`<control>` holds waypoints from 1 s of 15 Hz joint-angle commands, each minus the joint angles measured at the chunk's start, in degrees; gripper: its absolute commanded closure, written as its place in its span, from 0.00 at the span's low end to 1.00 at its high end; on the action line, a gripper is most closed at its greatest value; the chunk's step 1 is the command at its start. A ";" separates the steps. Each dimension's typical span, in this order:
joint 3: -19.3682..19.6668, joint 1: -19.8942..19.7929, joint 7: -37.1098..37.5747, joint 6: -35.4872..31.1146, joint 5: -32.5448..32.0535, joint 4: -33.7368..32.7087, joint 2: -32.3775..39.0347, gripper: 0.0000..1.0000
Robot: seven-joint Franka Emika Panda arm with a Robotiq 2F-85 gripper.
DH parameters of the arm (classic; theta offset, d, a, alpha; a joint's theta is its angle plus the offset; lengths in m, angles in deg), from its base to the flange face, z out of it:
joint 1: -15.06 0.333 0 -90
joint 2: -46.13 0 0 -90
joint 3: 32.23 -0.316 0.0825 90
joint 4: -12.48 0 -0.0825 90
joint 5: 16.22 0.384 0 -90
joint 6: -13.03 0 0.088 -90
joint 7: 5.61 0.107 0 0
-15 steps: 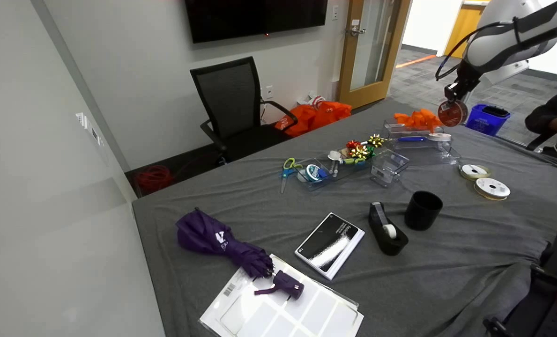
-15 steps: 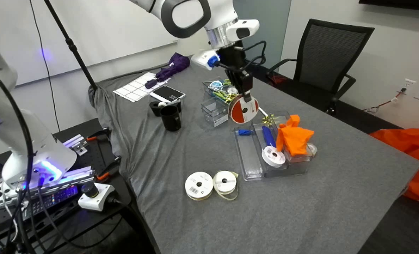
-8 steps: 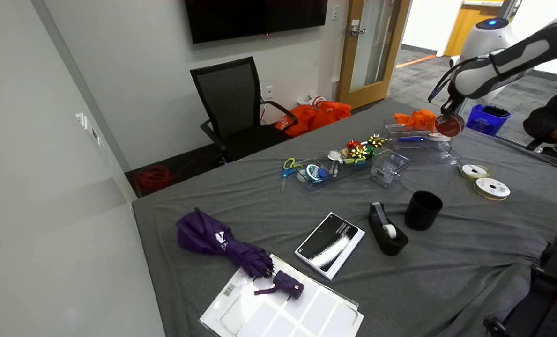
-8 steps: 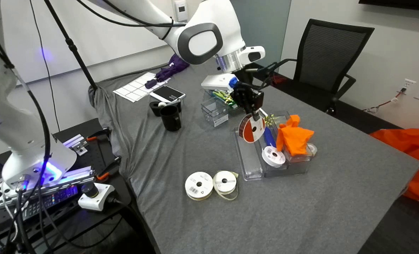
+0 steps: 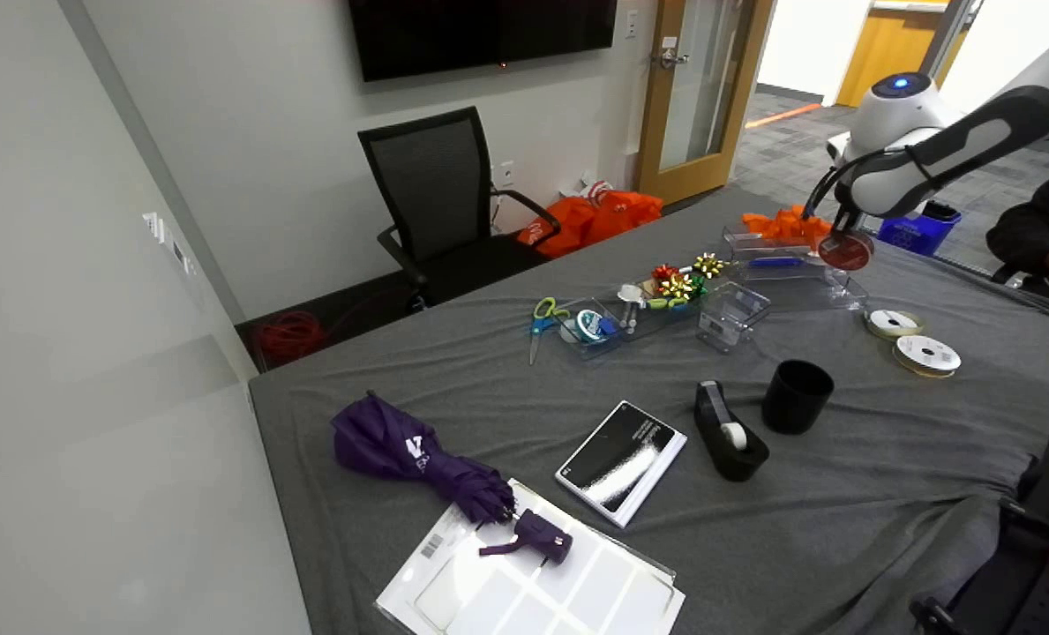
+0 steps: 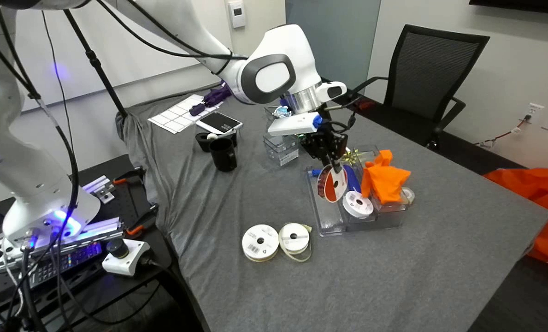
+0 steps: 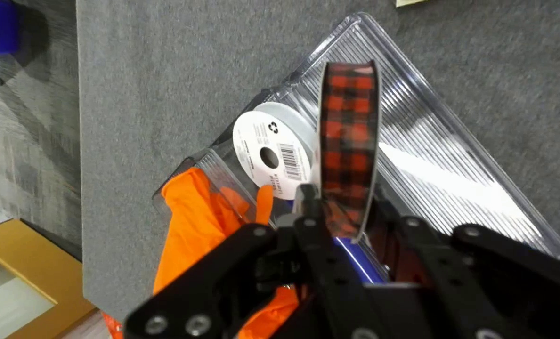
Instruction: Remove the orange circular object from the clear case on the left and then put it in the bottom compartment of the clear case on the right
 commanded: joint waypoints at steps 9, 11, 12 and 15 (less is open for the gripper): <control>-0.43 -1.44 -6.97 -5.59 -9.32 2.79 0.55 0.93; -1.01 -1.67 -8.59 -6.88 -9.05 4.70 -0.28 0.93; -1.10 -1.62 -9.14 -7.46 -8.98 5.51 -0.56 0.93; -1.00 -1.25 -9.96 -8.67 -8.94 7.38 -1.10 0.93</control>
